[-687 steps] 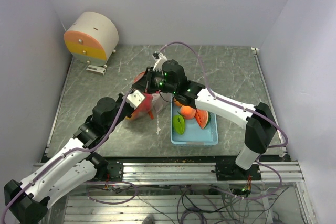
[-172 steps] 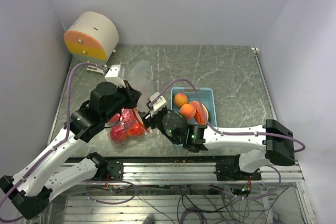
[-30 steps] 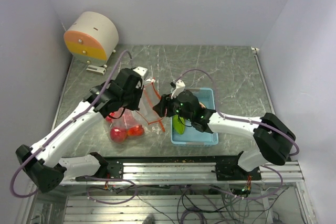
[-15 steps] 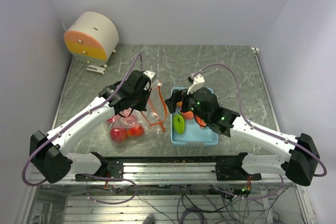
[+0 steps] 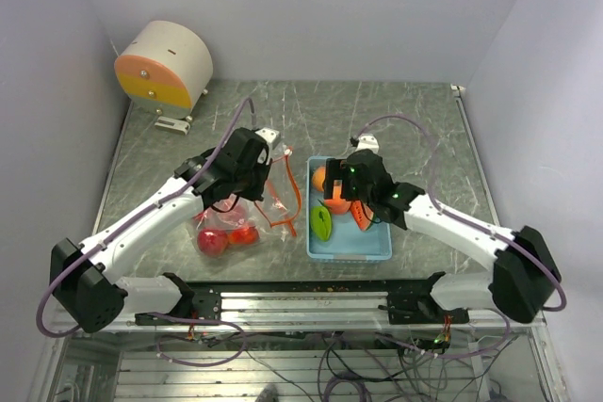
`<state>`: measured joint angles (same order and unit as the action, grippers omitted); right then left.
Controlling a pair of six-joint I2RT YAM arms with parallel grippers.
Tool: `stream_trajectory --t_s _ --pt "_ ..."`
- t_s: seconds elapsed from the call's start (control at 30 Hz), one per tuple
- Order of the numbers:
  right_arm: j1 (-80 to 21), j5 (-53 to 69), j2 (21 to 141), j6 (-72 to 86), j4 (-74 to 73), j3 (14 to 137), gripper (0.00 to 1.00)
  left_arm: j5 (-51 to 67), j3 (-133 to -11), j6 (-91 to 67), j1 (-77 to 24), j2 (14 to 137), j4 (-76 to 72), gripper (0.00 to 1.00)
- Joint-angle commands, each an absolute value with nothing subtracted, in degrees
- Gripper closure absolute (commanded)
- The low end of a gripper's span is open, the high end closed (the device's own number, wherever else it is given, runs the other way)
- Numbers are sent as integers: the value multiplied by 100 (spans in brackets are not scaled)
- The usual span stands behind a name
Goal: Place the food in the zip-top bag and seal the zipper
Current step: Pick up the fake fruit from the bin.
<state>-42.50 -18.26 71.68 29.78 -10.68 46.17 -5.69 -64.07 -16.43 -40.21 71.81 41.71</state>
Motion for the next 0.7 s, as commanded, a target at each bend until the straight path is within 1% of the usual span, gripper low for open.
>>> stream_trajectory --t_s 0.0,0.3,0.6,0.63,0.67 --pt "-3996 -1466 7736 3037 -1025 4663 0 -358 -6338 -1587 -3999 6934 3979 93" --pt "-3937 -1074 8391 3189 -729 4578 0 -344 -6275 -1583 -3996 6761 4027 93" --pt "-3938 -1448 8916 3229 -346 4393 0 -256 -6258 -1612 -3996 6706 4010 93" --pt "-3938 -1514 8943 3222 -345 4410 2 -261 -6258 -1617 -3996 6706 4027 93" --pt "-3938 -1532 8941 3205 -322 4407 5 -271 -6251 -1609 -3992 6702 4041 93"
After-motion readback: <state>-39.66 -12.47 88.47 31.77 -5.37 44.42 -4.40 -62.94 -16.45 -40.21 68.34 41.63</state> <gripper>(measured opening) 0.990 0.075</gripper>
